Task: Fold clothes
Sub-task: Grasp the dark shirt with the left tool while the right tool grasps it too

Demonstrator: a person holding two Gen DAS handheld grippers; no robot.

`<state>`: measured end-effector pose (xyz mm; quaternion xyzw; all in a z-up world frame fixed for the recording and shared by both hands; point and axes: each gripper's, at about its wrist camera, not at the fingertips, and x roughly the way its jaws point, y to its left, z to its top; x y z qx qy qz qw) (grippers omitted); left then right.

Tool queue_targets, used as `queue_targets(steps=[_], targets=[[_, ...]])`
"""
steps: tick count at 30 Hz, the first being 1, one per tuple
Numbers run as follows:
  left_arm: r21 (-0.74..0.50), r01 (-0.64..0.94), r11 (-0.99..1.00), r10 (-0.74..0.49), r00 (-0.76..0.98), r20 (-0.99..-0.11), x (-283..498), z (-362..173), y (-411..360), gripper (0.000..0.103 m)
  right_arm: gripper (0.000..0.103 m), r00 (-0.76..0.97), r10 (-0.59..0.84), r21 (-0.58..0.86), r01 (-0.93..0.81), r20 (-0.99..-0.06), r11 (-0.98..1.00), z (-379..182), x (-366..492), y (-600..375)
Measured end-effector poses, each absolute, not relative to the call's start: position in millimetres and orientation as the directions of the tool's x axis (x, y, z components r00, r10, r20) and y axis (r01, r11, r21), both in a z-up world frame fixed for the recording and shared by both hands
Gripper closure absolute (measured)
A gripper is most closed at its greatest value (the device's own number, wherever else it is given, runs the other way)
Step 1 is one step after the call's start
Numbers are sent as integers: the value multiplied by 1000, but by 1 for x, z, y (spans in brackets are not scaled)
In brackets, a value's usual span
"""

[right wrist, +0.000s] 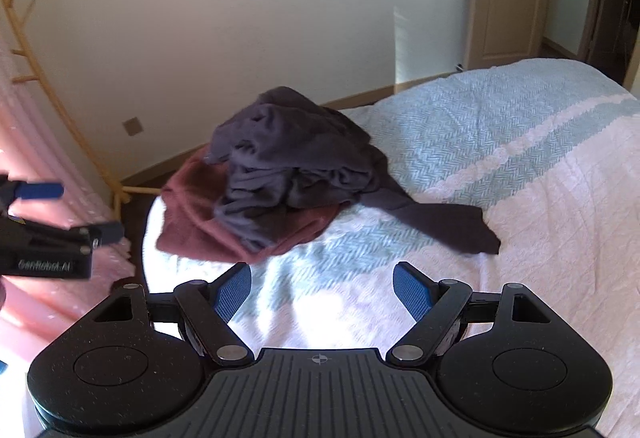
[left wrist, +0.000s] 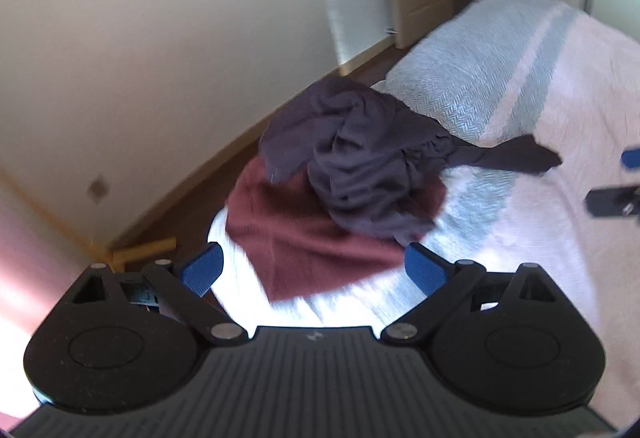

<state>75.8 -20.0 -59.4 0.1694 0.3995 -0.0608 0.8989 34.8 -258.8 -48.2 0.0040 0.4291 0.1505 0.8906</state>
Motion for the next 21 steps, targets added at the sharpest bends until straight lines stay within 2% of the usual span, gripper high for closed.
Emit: queue_targets(steps=[4, 9, 17, 19, 21], targets=[[323, 448, 834, -86, 684, -725, 146, -93, -7, 9, 22, 575, 254, 110, -274, -777, 956, -61, 83, -247], [482, 654, 582, -140, 665, -733, 219, -148, 3, 21, 22, 552, 266, 62, -361, -790, 931, -86, 152, -215], [469, 754, 460, -189, 599, -778, 284, -205, 15, 40, 22, 502, 328, 94, -435, -800, 896, -137, 239, -165], [462, 762, 454, -194, 591, -783, 290, -214, 19, 53, 22, 496, 329, 98, -436, -804, 895, -149, 255, -157], [440, 768, 466, -191, 573, -797, 294, -217, 23, 73, 22, 483, 332, 110, -430, -810, 896, -161, 270, -150]])
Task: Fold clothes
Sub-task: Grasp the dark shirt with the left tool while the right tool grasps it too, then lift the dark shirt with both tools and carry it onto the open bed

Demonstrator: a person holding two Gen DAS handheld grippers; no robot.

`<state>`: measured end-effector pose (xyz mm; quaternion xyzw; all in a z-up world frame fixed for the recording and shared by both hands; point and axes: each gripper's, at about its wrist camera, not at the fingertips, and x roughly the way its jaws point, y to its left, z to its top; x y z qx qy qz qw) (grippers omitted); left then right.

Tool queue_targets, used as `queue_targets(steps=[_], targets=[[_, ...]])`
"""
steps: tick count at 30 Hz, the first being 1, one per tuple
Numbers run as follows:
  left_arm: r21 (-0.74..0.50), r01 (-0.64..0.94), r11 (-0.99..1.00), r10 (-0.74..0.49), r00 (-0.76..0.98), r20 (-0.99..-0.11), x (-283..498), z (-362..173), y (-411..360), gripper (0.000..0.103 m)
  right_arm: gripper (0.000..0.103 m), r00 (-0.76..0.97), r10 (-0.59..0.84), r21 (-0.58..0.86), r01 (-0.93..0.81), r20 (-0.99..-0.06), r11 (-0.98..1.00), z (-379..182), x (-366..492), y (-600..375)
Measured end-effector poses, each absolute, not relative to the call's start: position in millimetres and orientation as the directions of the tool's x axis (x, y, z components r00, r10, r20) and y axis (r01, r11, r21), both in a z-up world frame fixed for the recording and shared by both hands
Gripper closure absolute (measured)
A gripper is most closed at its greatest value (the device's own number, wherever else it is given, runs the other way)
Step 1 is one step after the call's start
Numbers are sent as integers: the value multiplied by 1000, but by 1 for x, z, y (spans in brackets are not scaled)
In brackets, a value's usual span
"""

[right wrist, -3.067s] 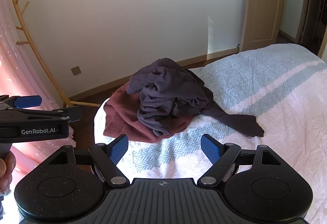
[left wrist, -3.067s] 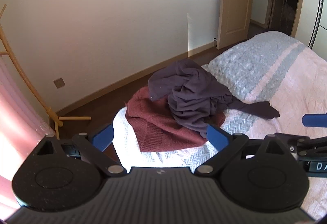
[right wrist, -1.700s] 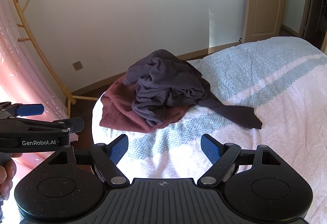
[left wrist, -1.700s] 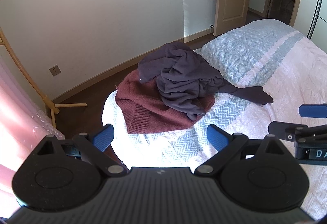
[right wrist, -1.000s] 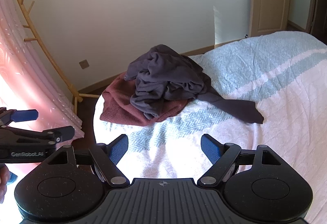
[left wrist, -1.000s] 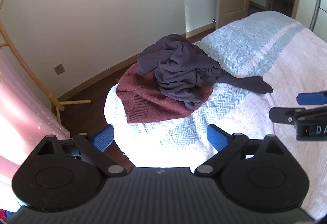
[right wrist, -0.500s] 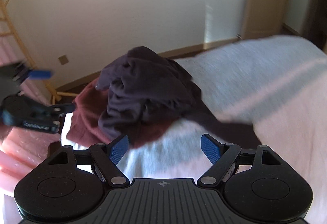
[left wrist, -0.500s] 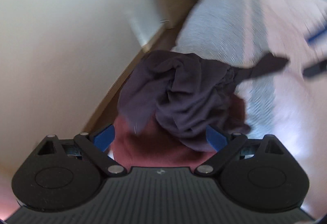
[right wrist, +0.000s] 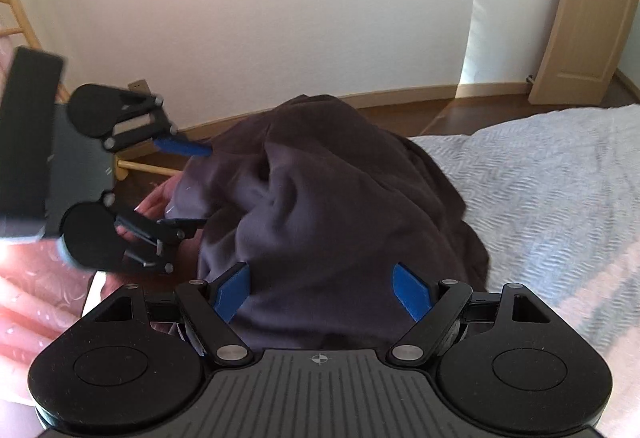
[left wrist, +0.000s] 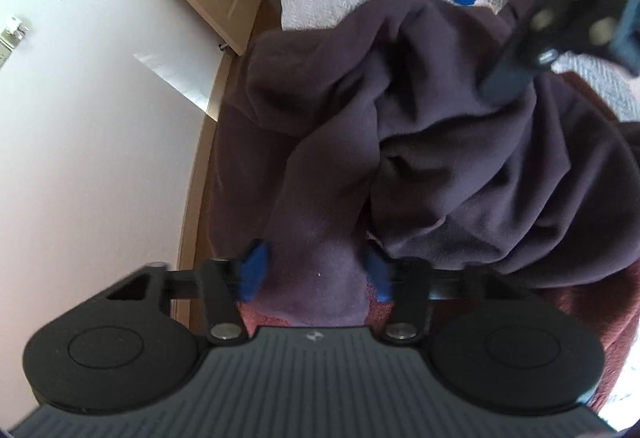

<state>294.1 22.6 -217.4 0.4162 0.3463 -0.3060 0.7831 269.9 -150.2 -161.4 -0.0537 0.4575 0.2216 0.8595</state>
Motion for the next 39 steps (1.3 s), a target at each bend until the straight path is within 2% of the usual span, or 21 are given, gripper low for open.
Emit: queue_targets(steps=[3, 4, 5, 6, 7, 8, 14, 17, 22, 31, 36, 39], targets=[[395, 772, 498, -198, 544, -815, 299, -216, 29, 95, 22, 454, 352, 158, -411, -818, 898, -174, 286, -146], [390, 770, 505, -207, 547, -811, 298, -212, 31, 100, 32, 451, 358, 172, -402, -818, 899, -175, 287, -148], [387, 768, 511, -224, 553, -802, 297, -205, 32, 102, 62, 451, 365, 183, -397, -815, 899, -175, 287, -149], [383, 767, 516, -244, 560, -792, 295, -197, 33, 102, 70, 458, 362, 185, -386, -812, 904, -172, 283, -153], [379, 765, 520, -265, 566, -781, 293, -190, 34, 102, 84, 466, 358, 186, -375, -809, 908, -169, 280, -157], [374, 764, 525, -285, 572, -769, 291, -182, 35, 102, 91, 472, 361, 201, -355, -804, 913, -165, 277, -165], [294, 825, 482, -481, 530, -699, 229, -126, 4, 103, 93, 576, 325, 247, -212, -750, 946, -124, 222, -231], [264, 872, 411, -572, 473, -670, 171, -107, -33, 103, 94, 627, 260, 213, -150, -735, 965, -99, 165, -272], [214, 951, 222, -691, 308, -654, 46, -88, -91, 103, 94, 663, 121, 176, 16, -739, 984, -77, 22, -356], [111, 972, -207, -732, -79, -677, -203, -101, -201, 103, 94, 599, -68, 193, 361, -798, 912, -89, -266, -475], [90, 935, -342, -745, -211, -633, -238, -77, -255, 103, 94, 564, -210, 181, 557, -799, 810, -62, -374, -501], [131, 921, -368, -775, -225, -591, -230, -51, -289, 103, 94, 568, -310, 164, 633, -763, 757, -31, -397, -505]])
